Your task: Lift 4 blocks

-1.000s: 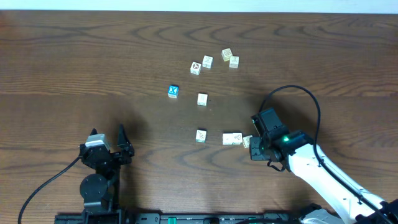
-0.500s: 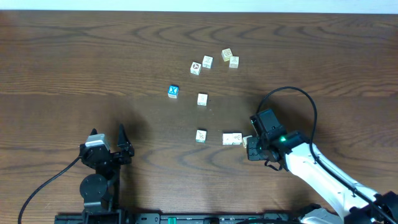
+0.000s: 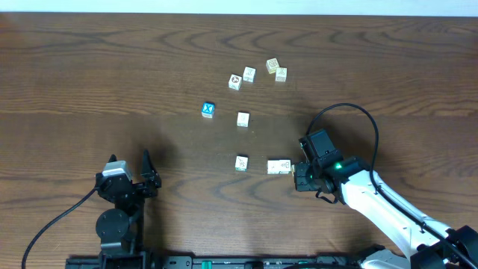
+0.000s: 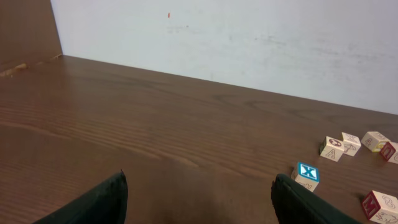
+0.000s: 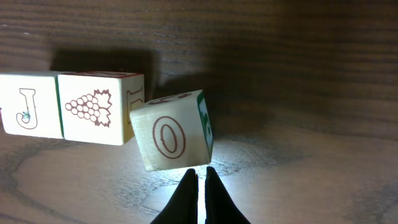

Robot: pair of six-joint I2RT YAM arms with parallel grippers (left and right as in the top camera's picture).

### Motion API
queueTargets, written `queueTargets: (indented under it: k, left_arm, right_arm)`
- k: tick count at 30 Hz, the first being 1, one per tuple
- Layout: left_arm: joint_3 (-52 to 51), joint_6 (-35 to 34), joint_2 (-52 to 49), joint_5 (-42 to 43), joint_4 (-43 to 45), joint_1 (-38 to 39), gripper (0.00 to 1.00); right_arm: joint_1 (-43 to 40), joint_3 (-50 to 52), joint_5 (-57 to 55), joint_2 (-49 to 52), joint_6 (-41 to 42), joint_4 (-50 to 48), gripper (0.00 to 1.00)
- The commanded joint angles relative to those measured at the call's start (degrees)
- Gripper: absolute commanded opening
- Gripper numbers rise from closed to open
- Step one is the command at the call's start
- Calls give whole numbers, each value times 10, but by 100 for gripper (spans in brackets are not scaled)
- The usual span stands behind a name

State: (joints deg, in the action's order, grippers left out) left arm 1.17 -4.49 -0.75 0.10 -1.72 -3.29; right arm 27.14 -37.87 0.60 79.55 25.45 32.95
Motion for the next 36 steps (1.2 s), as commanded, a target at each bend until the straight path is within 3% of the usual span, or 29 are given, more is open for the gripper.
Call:
queueTargets:
  k: [1, 36]
  left_arm:
    - [-9, -3, 2, -7, -25, -2, 75]
    - [-9, -3, 2, -7, -25, -2, 74]
  right_arm:
    - [4, 2, 12, 3, 7, -6, 4]
    - [30, 2, 14, 3, 18, -49, 1]
